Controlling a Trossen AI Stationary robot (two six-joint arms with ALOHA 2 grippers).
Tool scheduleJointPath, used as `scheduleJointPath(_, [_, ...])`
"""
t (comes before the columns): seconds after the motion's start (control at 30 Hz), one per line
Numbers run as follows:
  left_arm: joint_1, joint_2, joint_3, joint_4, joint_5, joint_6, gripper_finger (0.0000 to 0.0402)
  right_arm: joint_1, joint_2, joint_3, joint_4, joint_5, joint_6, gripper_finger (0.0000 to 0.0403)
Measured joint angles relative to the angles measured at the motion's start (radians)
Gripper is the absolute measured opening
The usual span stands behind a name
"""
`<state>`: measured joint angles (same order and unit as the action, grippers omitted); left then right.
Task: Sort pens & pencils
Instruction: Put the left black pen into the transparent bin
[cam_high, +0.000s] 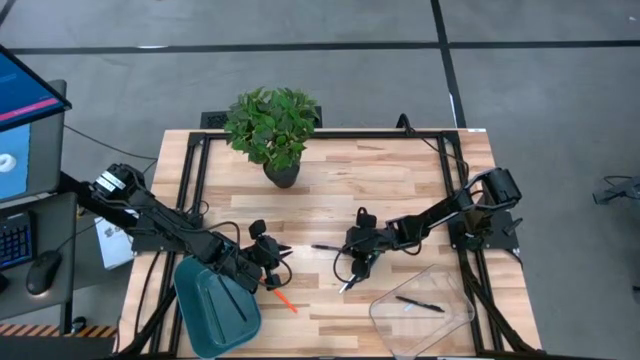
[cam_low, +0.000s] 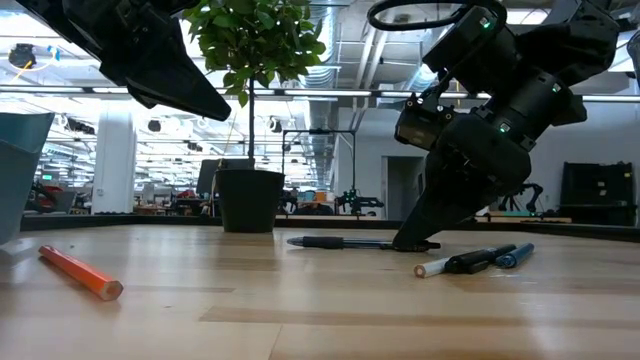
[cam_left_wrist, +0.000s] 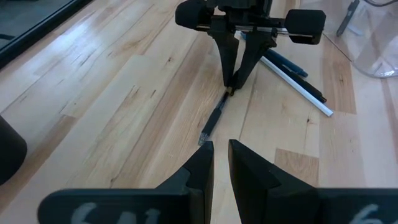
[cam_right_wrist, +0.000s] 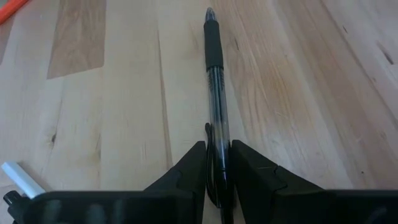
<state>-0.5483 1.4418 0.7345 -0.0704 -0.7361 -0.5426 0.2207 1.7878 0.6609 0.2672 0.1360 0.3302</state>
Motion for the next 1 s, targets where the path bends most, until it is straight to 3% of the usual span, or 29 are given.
scheduleJointPath(1.0, [0.0, 0.0, 0.0, 0.0, 0.0, 0.0, 0.0041, 0.0, 0.001, -0.001, 0.003, -0.002, 0.001, 0.0082])
